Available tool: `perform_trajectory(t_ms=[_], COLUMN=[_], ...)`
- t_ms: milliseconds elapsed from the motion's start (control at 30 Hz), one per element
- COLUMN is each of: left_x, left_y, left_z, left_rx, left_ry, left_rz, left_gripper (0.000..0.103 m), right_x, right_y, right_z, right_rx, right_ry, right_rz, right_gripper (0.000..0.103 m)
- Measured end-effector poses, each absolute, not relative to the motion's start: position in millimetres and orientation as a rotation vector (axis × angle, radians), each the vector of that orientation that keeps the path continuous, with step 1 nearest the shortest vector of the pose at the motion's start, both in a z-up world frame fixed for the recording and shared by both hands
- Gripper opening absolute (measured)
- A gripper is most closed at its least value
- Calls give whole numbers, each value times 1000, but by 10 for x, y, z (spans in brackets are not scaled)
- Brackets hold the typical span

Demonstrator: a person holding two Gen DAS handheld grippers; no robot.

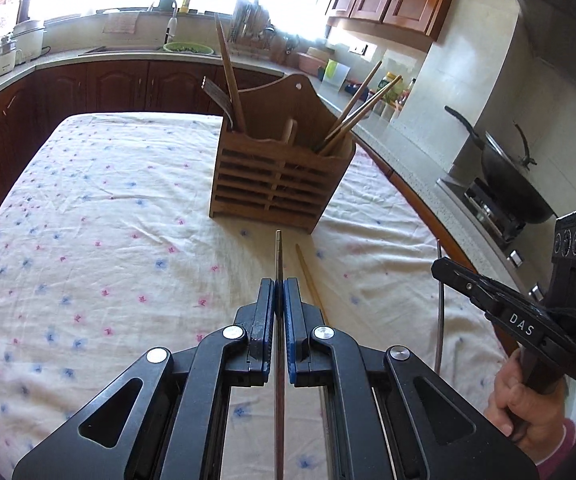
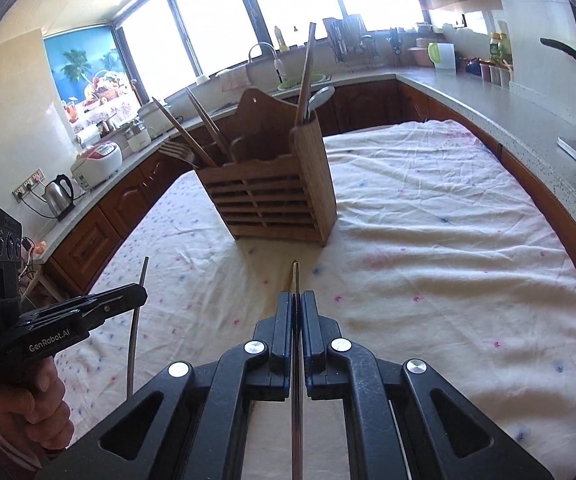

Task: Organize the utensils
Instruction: 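Lift the metal chopstick into the holder with the left tool while the right tool does likewise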

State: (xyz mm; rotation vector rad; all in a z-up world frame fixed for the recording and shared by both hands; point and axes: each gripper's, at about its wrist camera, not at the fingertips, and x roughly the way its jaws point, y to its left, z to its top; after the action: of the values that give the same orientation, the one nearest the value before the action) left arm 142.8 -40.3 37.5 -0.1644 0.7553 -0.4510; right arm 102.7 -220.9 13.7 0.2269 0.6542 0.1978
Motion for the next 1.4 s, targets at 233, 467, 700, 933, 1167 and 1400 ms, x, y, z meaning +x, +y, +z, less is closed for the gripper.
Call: perform_trajectory(t_ms=[233, 467, 700, 933, 1167, 1400], left_x=[1312, 1285, 1309, 1332, 1403, 1571], left_y=[-266, -177, -143, -131, -139, -164], left_z=[704, 907, 970, 998, 1070, 1379], left_rx=[-196, -209, -211, -215, -216, -212], left_ry=[670, 615, 599, 586, 569, 492], left_rz=[-467, -463, -452, -443, -438, -441], left_gripper=[4, 4, 4, 4, 4, 4], right_x=[860, 825, 857, 900, 947, 1057], right_y=[-2216, -2208, -2227, -2257, -2286, -2352], right_z=[549, 823, 860, 888, 925, 1123], right_rx=[231, 221, 229, 232, 238, 251], right_ry=[542, 457, 442, 434, 422, 368], right_rz=[210, 216, 214, 212, 211, 204], right_gripper=[5, 5, 5, 5, 5, 5])
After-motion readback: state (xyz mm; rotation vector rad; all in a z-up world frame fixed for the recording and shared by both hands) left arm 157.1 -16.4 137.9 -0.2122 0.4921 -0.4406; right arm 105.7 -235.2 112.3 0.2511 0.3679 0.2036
